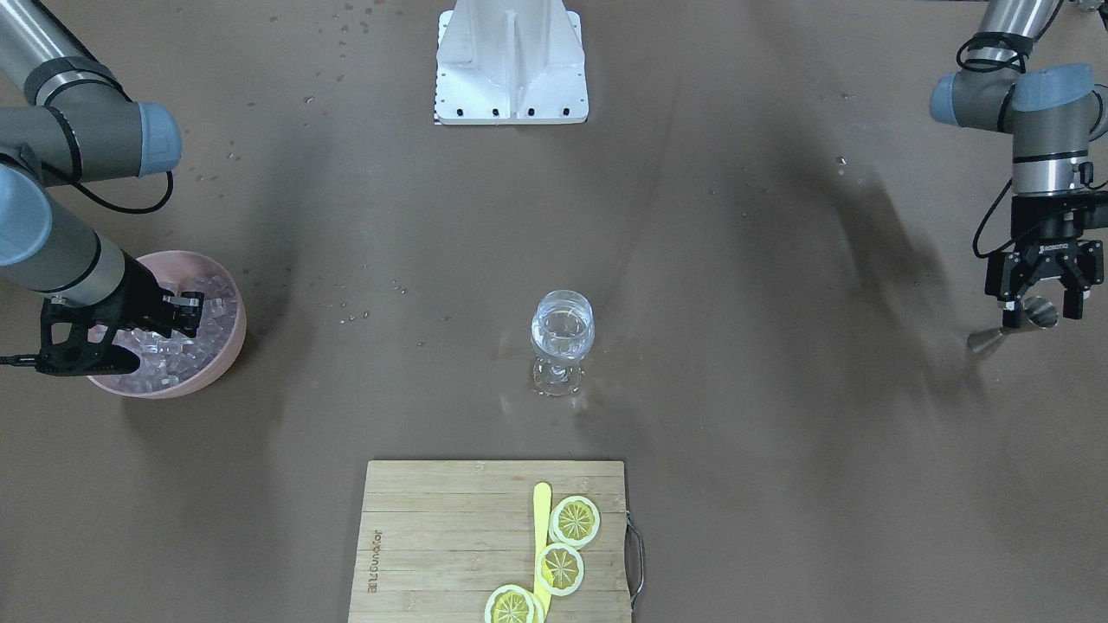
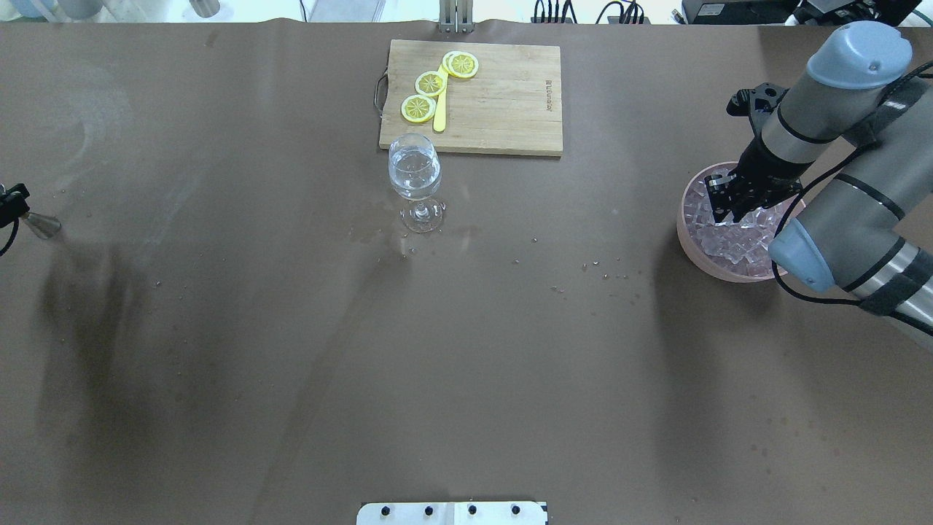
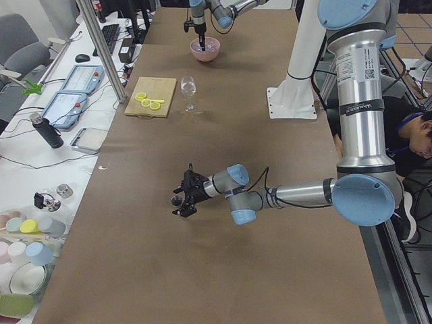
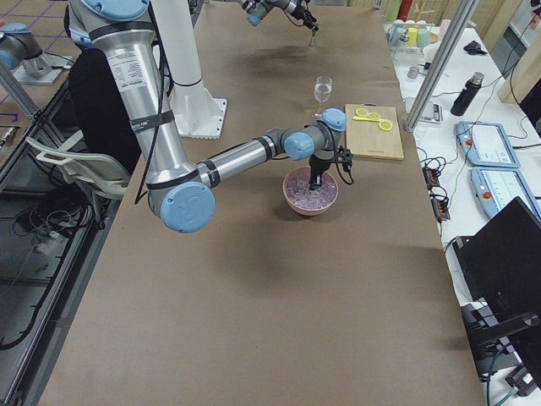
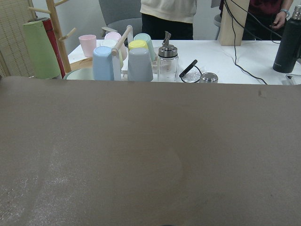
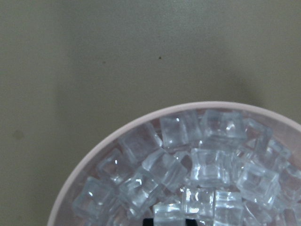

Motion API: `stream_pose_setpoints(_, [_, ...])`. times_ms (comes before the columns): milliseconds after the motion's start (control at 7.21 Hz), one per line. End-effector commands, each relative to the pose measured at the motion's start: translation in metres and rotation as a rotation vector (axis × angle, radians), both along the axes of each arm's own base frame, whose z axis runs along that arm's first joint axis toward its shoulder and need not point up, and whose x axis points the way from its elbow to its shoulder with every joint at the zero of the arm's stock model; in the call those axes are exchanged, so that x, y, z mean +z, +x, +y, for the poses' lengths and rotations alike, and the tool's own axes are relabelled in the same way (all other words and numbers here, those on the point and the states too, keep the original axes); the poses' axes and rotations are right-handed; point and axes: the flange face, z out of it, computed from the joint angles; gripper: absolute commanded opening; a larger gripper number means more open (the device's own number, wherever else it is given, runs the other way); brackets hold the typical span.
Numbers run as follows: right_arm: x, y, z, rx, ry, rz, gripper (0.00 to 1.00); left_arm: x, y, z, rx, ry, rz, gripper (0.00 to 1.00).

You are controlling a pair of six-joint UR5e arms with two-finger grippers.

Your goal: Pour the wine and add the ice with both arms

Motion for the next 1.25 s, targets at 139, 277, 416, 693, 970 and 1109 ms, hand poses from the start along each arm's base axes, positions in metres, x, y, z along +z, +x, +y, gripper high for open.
stream_pose_setpoints(139, [-0.067, 0.05, 0.013, 0.04, -0.035, -0.029, 0.0, 0.009, 0.017, 0.013, -0.053, 0.008, 0.02, 0.97])
stream_pose_setpoints(277, [-0.085, 0.053, 0.009, 0.038, -0.022, -0.032, 0.0, 0.01, 0.019, 0.015, -0.062, 0.011, 0.02, 0.97])
stream_pose_setpoints(416, [-0.099, 0.056, 0.003, 0.036, -0.005, -0.033, 0.0, 0.02, 0.018, 0.017, -0.065, 0.003, 0.022, 0.97])
stream_pose_setpoints(693, [-0.094, 0.066, -0.004, 0.008, 0.034, -0.028, 0.0, 0.029, 0.025, 0.02, -0.087, 0.01, 0.039, 0.97])
stream_pose_setpoints(970, [-0.094, 0.074, -0.01, 0.011, 0.025, -0.01, 0.0, 0.032, 0.034, 0.012, -0.11, 0.022, 0.032, 0.94])
stream_pose_setpoints(1109, [-0.101, 0.072, -0.02, 0.013, 0.023, -0.008, 0.0, 0.031, 0.036, 0.011, -0.108, 0.023, 0.034, 0.92])
